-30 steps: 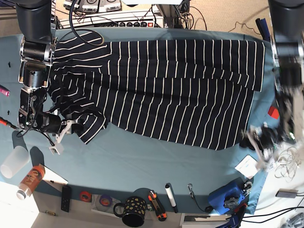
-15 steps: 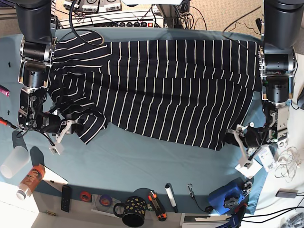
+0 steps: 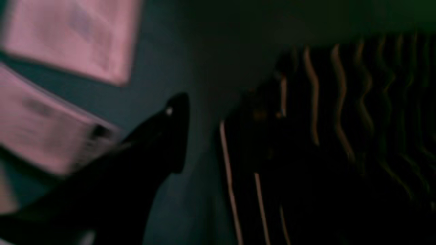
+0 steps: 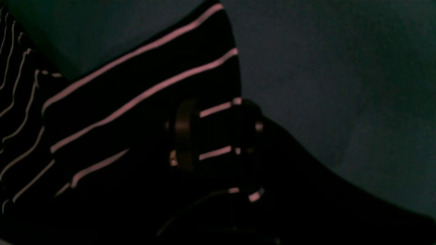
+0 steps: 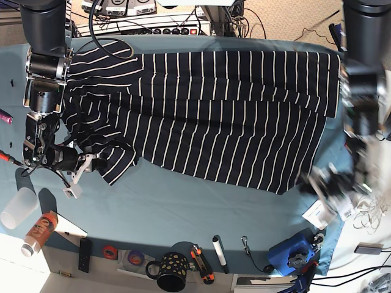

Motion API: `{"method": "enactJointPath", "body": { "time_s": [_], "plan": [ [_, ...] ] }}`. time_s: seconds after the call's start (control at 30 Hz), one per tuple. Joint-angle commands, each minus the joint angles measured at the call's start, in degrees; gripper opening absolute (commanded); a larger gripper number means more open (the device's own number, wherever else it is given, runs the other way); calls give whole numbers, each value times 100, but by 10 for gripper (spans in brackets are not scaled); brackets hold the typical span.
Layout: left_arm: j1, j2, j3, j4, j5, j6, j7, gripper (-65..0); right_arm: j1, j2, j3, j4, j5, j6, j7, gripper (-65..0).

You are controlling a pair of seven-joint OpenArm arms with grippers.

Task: Layout the t-shirt on the table in an organized manner, then fold the t-shirt properly
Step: 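Grasp the shirt's side edges with both grippers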

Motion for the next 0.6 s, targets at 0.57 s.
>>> {"method": "enactJointPath", "body": {
  "time_s": [0.57],
  "plan": [
    [535,245,-15,90,916,-56,-872,-394,0,61,-26,-11,-291,-40,-352,-449]
  ]
}}
